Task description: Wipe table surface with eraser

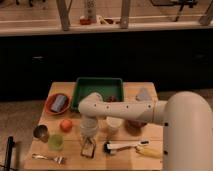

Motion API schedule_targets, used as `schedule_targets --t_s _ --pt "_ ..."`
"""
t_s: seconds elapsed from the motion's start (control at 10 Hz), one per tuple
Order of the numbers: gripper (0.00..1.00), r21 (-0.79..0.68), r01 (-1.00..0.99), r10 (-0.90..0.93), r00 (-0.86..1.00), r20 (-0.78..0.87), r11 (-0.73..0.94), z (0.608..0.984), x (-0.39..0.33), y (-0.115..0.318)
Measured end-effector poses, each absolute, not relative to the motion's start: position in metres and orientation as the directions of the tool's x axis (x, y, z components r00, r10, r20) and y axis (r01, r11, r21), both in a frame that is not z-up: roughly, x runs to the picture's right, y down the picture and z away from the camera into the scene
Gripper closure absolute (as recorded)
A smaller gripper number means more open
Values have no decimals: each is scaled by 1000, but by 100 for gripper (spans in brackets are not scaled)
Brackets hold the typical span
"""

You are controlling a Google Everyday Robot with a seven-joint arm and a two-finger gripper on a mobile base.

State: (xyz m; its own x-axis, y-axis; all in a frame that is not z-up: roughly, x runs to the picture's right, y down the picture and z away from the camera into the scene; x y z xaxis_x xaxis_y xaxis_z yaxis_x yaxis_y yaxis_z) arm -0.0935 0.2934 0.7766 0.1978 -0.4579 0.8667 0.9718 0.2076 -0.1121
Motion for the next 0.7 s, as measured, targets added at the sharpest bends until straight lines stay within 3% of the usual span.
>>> schedule_targets --t_s 0.4,0.7 --pt "100 -81 986 -495 143 857 145 796 -112 281" --pt "100 -4 992 -531 69 845 123 777 -137 267"
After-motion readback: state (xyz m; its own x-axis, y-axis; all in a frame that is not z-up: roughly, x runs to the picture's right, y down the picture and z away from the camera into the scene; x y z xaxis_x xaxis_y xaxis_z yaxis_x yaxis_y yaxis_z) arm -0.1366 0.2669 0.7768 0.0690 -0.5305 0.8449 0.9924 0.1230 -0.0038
